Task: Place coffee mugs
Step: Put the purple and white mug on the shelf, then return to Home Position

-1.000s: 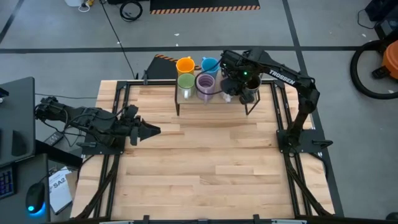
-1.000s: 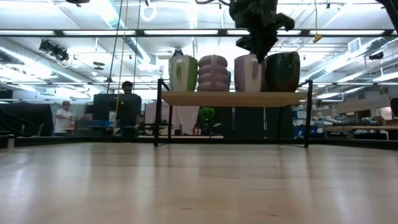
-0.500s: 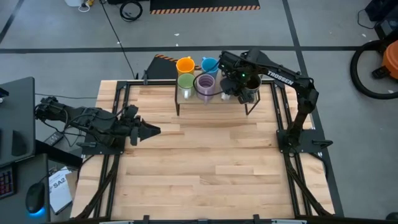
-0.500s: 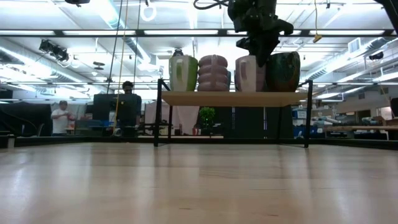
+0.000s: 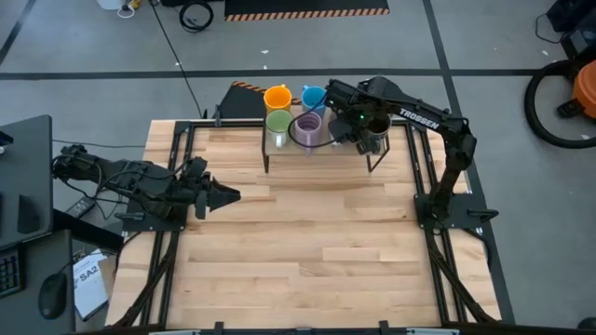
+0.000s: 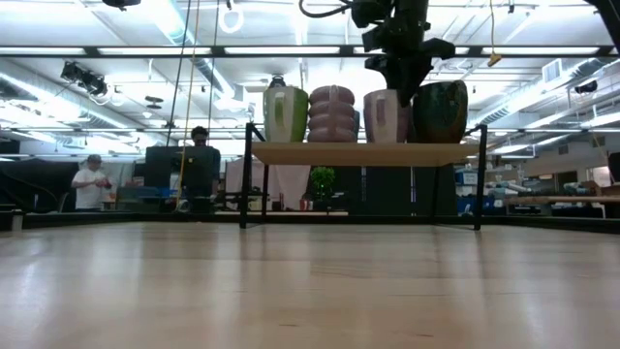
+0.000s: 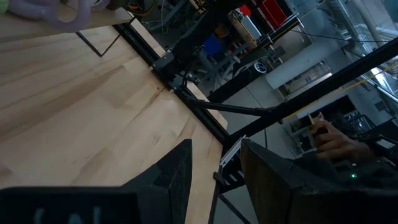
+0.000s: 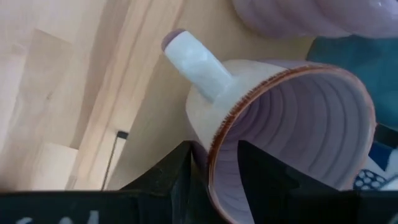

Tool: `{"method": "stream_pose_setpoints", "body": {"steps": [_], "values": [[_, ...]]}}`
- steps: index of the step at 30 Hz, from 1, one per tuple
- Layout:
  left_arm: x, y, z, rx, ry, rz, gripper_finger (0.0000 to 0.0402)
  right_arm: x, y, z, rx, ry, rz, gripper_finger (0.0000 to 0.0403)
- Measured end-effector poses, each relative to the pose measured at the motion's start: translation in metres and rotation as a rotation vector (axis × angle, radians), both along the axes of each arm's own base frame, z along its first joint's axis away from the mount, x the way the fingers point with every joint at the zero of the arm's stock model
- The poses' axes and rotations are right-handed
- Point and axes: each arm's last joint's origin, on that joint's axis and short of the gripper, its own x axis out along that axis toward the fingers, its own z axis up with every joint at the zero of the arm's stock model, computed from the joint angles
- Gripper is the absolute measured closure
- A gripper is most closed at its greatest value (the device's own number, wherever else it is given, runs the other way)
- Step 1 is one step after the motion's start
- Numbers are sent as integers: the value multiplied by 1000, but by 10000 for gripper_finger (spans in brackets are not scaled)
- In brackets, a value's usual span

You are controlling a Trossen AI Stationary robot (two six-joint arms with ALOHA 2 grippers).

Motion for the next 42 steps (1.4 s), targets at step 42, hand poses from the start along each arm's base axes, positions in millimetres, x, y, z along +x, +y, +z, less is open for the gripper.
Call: {"method": "stream_pose_setpoints", "body": {"steps": [42], "values": [[0, 4, 0, 242, 13, 109, 259, -22, 67, 71, 121, -515, -570, 266]]}}
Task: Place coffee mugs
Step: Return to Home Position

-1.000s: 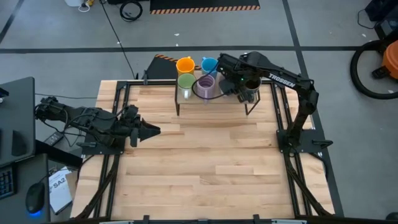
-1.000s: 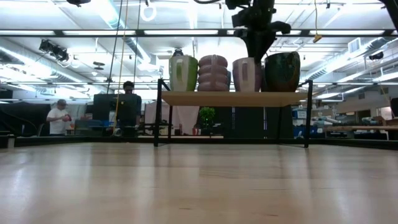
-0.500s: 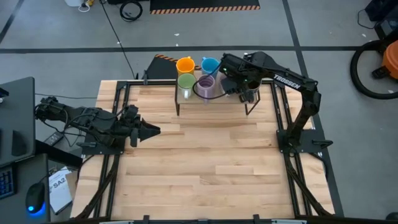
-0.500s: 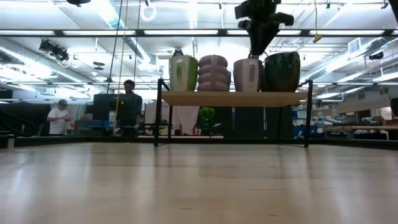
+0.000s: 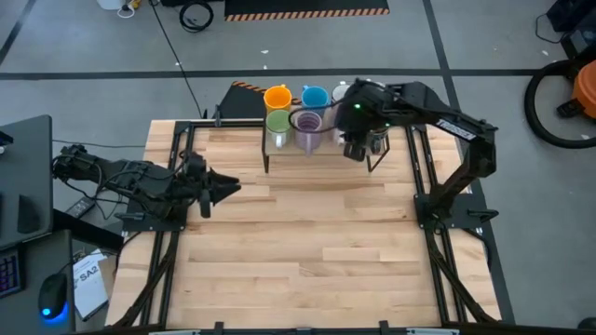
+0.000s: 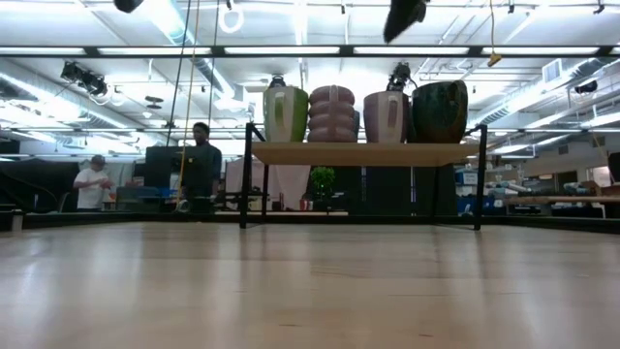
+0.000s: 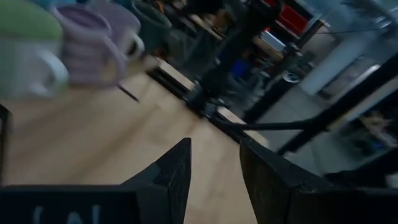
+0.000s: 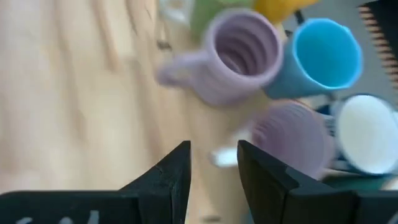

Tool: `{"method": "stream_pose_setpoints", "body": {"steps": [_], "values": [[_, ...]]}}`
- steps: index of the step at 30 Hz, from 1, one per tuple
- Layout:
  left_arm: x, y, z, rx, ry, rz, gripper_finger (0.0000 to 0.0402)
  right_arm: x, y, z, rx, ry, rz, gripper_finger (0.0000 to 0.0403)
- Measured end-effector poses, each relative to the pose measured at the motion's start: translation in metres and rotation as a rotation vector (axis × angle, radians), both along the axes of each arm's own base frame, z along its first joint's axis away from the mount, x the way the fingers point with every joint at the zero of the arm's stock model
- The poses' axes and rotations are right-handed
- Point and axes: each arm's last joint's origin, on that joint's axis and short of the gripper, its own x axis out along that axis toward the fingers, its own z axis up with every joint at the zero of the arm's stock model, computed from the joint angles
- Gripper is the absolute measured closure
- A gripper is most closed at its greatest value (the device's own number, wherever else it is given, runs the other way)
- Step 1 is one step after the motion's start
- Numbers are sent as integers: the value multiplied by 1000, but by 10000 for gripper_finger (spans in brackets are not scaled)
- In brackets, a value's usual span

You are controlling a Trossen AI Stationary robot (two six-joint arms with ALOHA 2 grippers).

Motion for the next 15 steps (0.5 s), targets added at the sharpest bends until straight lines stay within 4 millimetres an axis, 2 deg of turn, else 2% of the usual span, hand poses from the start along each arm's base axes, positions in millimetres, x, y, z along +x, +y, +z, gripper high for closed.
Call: {"method": "stream_pose_setpoints", "body": {"steps": [6, 10, 15], "values": [[-1, 2, 1, 123, 16, 25, 259, -13, 20, 27, 166, -276, -45, 266], [-4, 3, 6, 168, -13, 23, 259, -24, 37, 48, 140, -446, -16, 266], [-10, 6, 10, 234, -34, 57, 259, -32, 48, 51, 106, -572, 22, 266]]}}
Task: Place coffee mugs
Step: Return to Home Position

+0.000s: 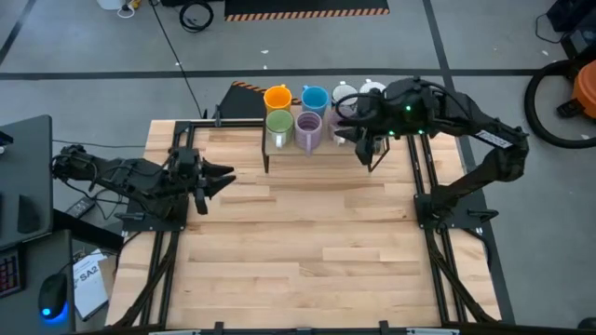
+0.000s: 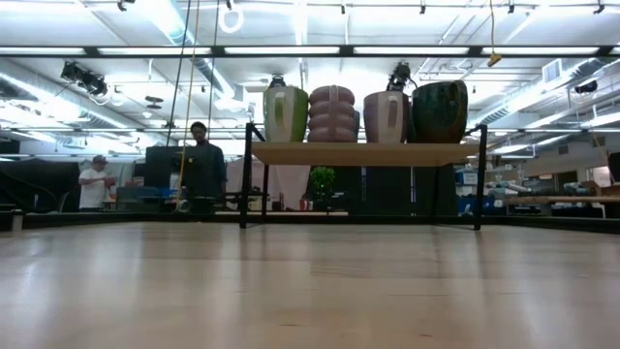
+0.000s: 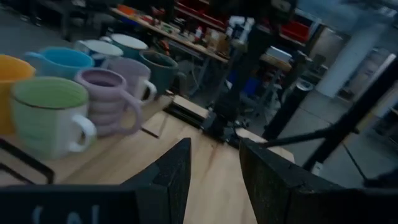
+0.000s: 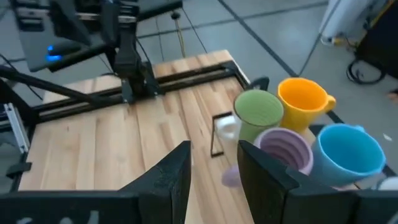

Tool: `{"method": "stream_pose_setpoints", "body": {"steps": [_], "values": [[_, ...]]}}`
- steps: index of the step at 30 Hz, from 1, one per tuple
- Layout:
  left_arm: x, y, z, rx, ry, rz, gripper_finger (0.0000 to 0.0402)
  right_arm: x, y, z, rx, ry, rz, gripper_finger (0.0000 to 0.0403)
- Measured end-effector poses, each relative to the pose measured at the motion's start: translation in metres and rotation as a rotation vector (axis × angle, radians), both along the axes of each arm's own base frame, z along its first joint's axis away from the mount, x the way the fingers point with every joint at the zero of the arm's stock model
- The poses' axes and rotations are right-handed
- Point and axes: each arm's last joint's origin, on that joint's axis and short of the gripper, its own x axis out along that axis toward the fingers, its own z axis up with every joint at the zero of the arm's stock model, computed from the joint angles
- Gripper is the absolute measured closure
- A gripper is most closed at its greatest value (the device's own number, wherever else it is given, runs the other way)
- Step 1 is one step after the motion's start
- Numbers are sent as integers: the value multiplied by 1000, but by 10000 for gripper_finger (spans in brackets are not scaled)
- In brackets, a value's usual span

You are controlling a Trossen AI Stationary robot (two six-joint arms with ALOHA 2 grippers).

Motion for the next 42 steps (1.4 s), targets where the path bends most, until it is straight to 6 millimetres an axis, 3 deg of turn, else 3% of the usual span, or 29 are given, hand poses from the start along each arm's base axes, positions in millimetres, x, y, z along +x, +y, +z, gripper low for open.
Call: {"method": "stream_pose_setpoints", "body": {"steps": [8, 18, 24, 33, 42], "values": [[-12, 15, 5, -8, -36, 83, 260, -1, 3, -31, -14, -251, 62, 266], [-31, 29, 4, -19, -66, 159, 260, -31, -6, -86, 69, -470, 42, 266], [-30, 29, -24, -59, -95, 142, 260, -54, -3, -111, 99, -593, 31, 266], [-49, 35, -64, -165, -178, 221, 260, -87, 2, -156, 145, -640, -38, 271], [-47, 35, -115, -287, -301, 248, 260, -101, 5, -211, 298, -767, -51, 288]]}}
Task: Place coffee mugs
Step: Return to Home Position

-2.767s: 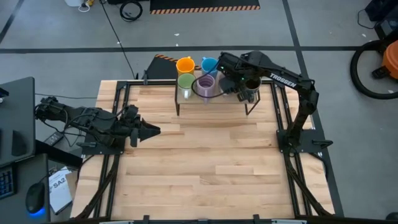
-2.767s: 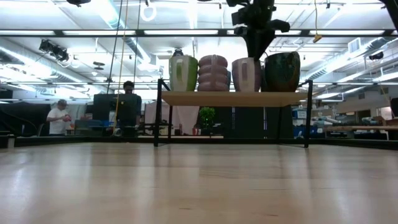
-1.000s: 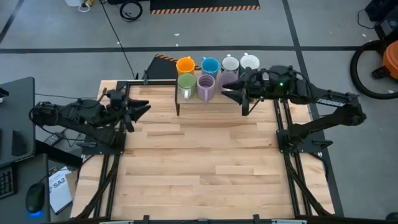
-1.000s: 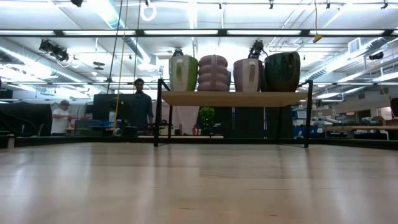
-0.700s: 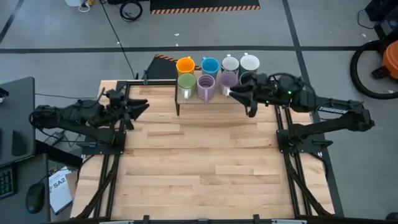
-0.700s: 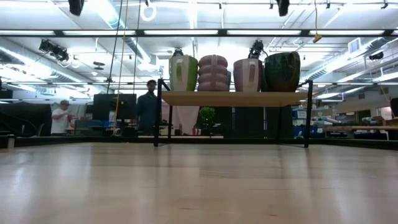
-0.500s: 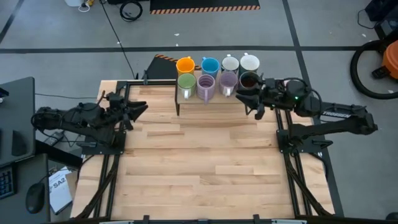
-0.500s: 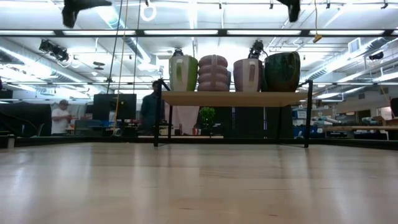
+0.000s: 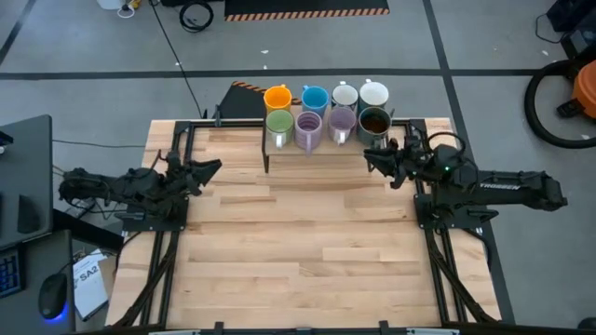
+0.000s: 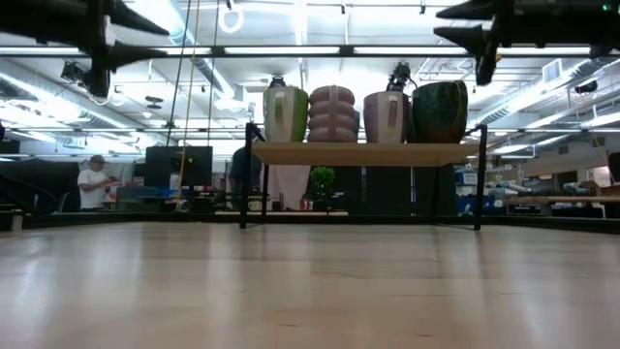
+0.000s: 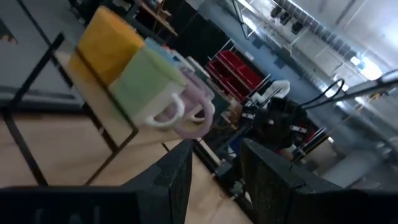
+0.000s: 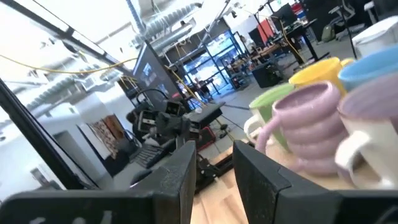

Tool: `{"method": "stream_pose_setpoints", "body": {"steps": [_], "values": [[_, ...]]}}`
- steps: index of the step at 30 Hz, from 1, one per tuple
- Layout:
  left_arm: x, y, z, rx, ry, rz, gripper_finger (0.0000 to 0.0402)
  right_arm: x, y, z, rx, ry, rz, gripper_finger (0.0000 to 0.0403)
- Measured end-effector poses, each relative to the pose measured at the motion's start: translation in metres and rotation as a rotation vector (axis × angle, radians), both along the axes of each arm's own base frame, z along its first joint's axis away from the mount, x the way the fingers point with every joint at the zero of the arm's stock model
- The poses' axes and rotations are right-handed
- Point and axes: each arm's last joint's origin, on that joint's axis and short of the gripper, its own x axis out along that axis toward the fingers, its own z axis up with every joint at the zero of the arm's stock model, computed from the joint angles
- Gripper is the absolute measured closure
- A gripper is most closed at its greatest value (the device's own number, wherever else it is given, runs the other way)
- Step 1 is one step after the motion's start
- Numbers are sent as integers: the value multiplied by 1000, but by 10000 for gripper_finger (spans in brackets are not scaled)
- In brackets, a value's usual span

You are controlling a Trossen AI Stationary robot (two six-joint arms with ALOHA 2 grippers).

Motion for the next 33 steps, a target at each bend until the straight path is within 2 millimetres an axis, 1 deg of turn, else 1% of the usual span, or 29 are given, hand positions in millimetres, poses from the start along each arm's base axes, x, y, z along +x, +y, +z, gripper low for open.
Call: {"method": "stream_pose_setpoints", "body": {"steps": [3, 6, 11, 16, 20, 24, 26, 33], "values": [[2, 0, -15, -43, -26, -2, 260, -5, 1, -14, 37, -14, 8, 295], [3, 0, -29, -73, -55, 12, 260, -11, 2, -23, 64, -29, 16, 302], [3, 1, -47, -108, -136, 47, 260, -21, 4, -35, 88, -65, 20, 314], [5, 1, -65, -134, -188, 64, 260, -26, 5, -56, 175, -71, 65, 328], [6, 1, -69, -155, -176, 61, 260, -30, 6, -68, 232, -111, 127, 339], [6, 0, -69, -150, -173, 51, 260, -35, 6, -73, 226, -167, 115, 351], [6, 0, -69, -135, -164, 51, 260, -37, 5, -76, 231, -168, 97, 356], [6, 0, -70, -120, -145, 31, 260, -46, 3, -69, 210, -257, 59, 366]]}}
